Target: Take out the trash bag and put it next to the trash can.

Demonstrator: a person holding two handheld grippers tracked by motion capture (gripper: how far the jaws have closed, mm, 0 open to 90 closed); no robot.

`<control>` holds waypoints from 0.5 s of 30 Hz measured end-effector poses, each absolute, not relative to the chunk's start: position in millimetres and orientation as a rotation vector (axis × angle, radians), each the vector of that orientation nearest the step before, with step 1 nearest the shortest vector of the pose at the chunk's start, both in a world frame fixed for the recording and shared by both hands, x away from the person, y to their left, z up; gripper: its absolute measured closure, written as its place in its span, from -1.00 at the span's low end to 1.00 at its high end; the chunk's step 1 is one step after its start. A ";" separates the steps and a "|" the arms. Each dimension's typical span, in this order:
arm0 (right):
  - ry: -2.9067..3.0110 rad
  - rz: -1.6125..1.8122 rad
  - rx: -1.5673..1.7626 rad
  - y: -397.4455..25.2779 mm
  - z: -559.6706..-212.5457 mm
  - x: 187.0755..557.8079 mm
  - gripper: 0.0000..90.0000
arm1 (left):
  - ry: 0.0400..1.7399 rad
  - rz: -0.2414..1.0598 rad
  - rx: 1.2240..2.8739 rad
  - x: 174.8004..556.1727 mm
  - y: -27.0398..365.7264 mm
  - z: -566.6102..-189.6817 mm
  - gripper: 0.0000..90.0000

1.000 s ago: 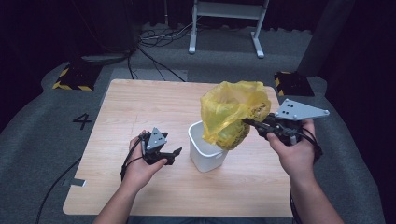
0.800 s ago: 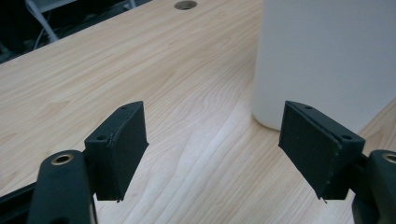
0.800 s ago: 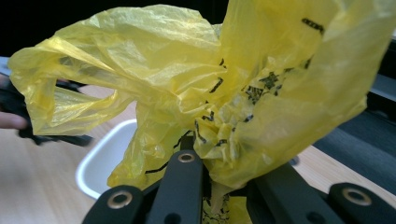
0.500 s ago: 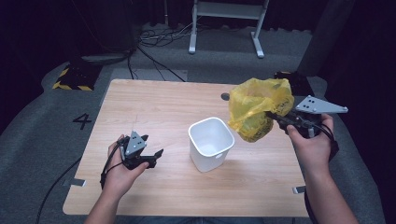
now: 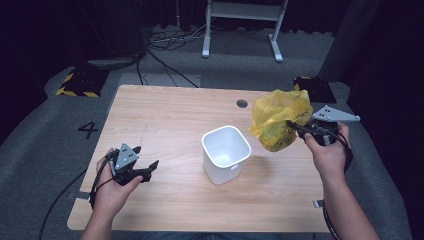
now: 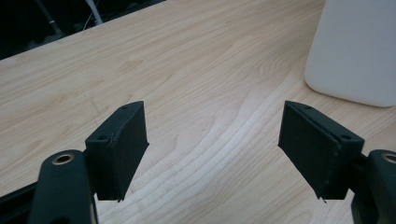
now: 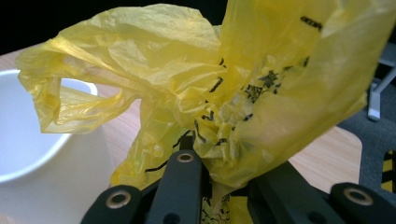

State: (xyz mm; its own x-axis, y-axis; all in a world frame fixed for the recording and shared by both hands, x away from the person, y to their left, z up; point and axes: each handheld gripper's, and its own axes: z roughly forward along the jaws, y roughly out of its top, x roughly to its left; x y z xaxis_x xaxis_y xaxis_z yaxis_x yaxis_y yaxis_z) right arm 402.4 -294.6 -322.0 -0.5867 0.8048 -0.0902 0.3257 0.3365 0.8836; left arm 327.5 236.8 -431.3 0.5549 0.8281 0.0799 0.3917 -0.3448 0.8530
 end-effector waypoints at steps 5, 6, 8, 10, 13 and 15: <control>2.098 1.169 1.023 -297.4 -340.2 410.8 0.90 | 1.007 0.671 1.947 324.3 242.5 -431.8 -0.48; 2.103 1.166 1.033 -297.8 -344.0 412.2 0.90 | 1.008 0.672 1.948 324.0 243.2 -431.9 -0.48; 2.109 1.162 1.047 -298.1 -350.8 414.7 0.90 | 1.019 0.673 1.943 322.9 244.6 -432.2 -0.48; 2.121 1.160 1.061 -297.6 -358.8 416.9 0.90 | 1.019 0.671 1.940 322.5 246.0 -432.5 -0.48; 2.144 1.162 1.077 -295.7 -370.7 419.0 0.89 | 1.030 0.665 1.930 322.0 246.7 -433.5 -0.48; 2.158 1.165 1.090 -294.2 -378.9 419.5 0.89 | 1.029 0.662 1.932 322.2 246.3 -434.0 -0.48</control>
